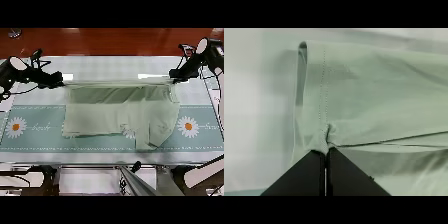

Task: Fold the shirts.

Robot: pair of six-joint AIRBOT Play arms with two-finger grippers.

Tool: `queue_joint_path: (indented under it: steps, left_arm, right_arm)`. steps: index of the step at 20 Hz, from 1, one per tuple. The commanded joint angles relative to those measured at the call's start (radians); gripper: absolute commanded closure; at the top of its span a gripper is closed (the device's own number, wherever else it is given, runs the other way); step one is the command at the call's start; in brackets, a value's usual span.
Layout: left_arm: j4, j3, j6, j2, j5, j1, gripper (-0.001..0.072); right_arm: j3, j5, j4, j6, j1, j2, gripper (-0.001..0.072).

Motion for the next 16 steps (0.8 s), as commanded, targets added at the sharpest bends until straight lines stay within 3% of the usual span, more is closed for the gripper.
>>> queue_joint_path:
  steps: [1, 2, 3, 4, 6, 8, 10, 11, 14, 16]
  left_arm:
    - [-0.004, 0.002, -0.019, -0.037, -0.103, -0.007, 0.0688]
    - [-0.005, 0.002, -0.023, -0.052, -0.124, -0.008, 0.0676]
    - [-0.005, 0.002, -0.027, -0.063, -0.138, -0.008, 0.0565]
    - [-0.004, 0.002, -0.027, -0.066, -0.146, -0.007, 0.0458]
    - [0.0, 0.006, -0.026, -0.058, -0.153, 0.008, 0.0442]
    - [0.0, 0.018, -0.026, -0.037, -0.178, 0.04, 0.0435]
    - [0.003, 0.02, -0.019, -0.002, -0.231, 0.087, 0.0207]
    - [0.016, 0.018, 0.002, 0.014, -0.283, 0.111, 0.0174]
    - [0.014, -0.083, 0.16, 0.073, -0.418, 0.175, 0.0173]
    - [0.004, -0.233, 0.203, 0.129, -0.43, 0.201, 0.0169]
  right_arm:
    - [0.0, 0.105, 0.005, 0.003, 0.001, -0.002, 0.0686]
    - [0.0, 0.114, 0.005, 0.003, 0.001, -0.004, 0.0686]
    - [0.0, 0.117, 0.005, 0.002, 0.001, -0.005, 0.0683]
    - [0.0, 0.117, 0.01, -0.007, 0.001, -0.004, 0.0622]
    - [0.0, 0.135, 0.03, -0.052, 0.001, -0.004, 0.0323]
    - [0.0, 0.192, 0.02, -0.072, 0.001, -0.003, 0.0284]
    - [-0.035, 0.219, 0.011, -0.075, -0.019, 0.021, 0.0236]
    - [-0.08, 0.218, 0.011, -0.076, -0.037, 0.049, 0.0209]
    - [-0.322, 0.169, 0.077, -0.115, -0.134, 0.17, 0.0148]
    - [-0.515, 0.095, 0.256, -0.185, -0.232, 0.264, 0.0109]
